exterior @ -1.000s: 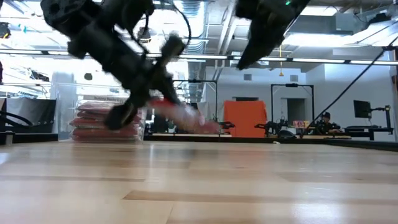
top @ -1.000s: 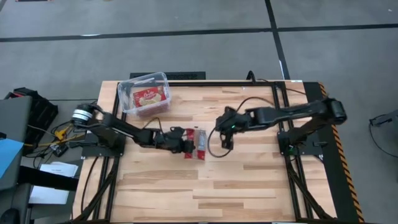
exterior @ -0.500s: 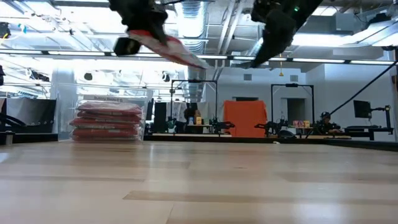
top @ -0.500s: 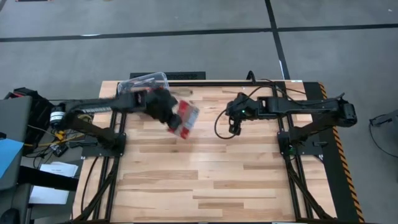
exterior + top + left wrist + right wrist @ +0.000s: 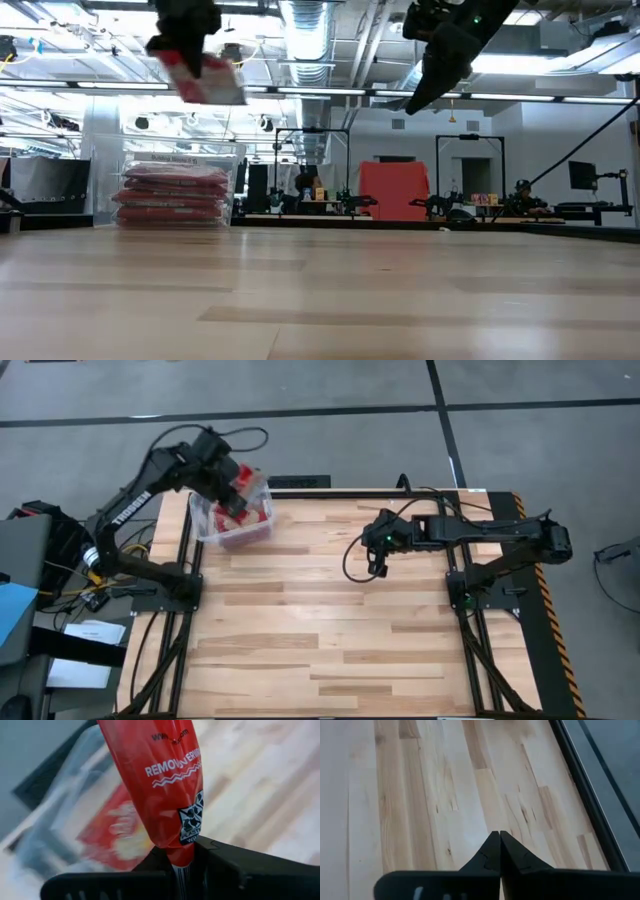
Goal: Sort popcorn bags into baskets
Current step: Put the red popcorn bag into the transparent bin
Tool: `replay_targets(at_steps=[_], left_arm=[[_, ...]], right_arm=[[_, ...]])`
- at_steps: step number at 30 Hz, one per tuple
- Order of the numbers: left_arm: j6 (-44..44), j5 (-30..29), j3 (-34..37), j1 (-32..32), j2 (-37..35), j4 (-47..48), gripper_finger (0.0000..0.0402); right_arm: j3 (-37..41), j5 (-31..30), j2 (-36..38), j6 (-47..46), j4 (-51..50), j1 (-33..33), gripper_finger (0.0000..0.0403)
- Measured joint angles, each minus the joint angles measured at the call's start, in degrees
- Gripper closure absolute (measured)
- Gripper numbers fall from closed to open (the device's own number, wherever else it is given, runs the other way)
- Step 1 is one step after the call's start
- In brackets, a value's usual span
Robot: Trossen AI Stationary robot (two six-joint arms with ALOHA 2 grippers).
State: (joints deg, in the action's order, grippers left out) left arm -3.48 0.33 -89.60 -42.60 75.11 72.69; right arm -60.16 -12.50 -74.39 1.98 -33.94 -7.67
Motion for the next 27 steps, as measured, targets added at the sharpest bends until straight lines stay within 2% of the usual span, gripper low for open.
replay_targets(at_steps=[3,8,16,22,27], left_arm=[[5.20,-0.54,0.00,-4.62,0.23,1.16,0.0400],[12.44,-0.47,-0.02,-7.68,2.14,4.48,0.0400],[25.44,-3.84,-0.02,-7.68,9.50,10.79,0.0390],[33.47,-1.12,-0.02,-6.87,13.88,11.31,0.0398],[39.46,-1.17,-0.02,-6.08,17.40,12.54,0.0390]], right_arm=[[0.00,0.40,0.00,0.06,0.09,-0.38,0.0387],[0.00,0.54,0.00,0.04,0.08,-0.76,0.0375],[0.00,0.55,0.00,0.04,-0.08,-1.54,0.0391],[0.00,0.55,0.00,0.04,-0.08,-1.54,0.0378],[0.00,0.55,0.00,0.00,-0.32,-1.54,0.0377]])
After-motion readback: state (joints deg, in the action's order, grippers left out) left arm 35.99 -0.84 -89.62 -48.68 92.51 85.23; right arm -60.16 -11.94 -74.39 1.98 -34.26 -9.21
